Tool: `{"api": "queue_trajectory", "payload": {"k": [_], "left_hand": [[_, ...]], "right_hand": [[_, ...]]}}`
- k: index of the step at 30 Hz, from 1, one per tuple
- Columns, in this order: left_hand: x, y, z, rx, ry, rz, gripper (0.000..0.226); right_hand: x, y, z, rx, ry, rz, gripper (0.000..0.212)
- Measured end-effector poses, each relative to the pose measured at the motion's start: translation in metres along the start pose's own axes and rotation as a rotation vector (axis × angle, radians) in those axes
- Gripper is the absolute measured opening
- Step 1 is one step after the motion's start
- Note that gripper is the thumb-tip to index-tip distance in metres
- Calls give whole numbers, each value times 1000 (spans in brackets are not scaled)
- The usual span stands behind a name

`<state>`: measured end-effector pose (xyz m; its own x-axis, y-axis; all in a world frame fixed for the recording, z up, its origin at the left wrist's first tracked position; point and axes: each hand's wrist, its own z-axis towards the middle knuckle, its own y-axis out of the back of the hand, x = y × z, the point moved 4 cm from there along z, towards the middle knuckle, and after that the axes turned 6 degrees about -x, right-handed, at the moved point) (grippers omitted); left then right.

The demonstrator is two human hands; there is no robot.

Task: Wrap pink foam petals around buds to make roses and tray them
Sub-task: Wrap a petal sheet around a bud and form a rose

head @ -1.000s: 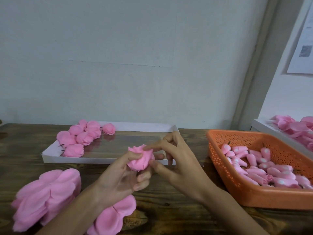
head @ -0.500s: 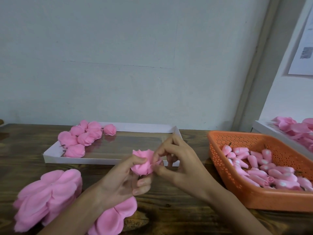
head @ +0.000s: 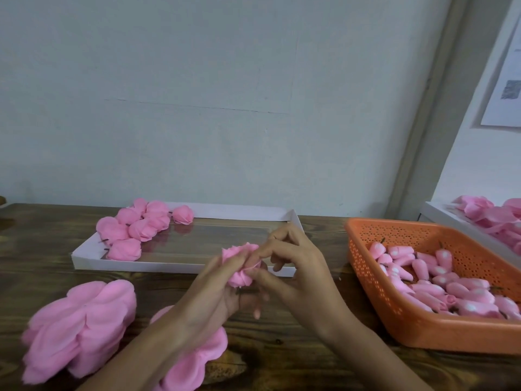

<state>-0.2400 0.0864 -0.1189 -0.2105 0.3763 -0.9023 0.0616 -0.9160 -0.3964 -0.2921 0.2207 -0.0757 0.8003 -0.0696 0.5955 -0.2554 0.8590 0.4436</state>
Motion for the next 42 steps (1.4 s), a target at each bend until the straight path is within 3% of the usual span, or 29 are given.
{"api": "queue_trajectory", "payload": {"k": [4,6,9,12,15,22,25,29,32,35,38,42], "left_hand": [[-2,5,-1,20,-9,21,45],[0,14,-4,-28,42,106,61],[3,17,-5,-107,15,323,63],[-1,5,-5,-31,-56,363,42],[-4,0,-5,4,-93,379,40],[3,3,-4,-40,108,307,73],[-3,-5,-7,91,135,283,47],[-6,-7,-12,203,153,414,29],[-3,-9,-14,247,171,454,29],[0,-5,-13,177,207,436,52],[-5,0,-9,24,132,503,32],[-14,-5,-7,15,-27,599,25]], "right_hand": [[1,2,-1,-93,26,-32,29],[0,5,1,-63,49,-8,42],[-3,5,3,34,61,14,32],[-4,4,3,82,83,21,24],[-4,5,4,108,138,7,18],[-8,6,4,253,79,114,18],[-8,8,4,309,75,151,13],[-8,6,4,372,89,157,11],[-7,4,2,398,134,140,10],[-9,6,5,314,116,167,24],[-10,11,10,179,93,210,26],[-11,11,8,168,155,97,24]]}}
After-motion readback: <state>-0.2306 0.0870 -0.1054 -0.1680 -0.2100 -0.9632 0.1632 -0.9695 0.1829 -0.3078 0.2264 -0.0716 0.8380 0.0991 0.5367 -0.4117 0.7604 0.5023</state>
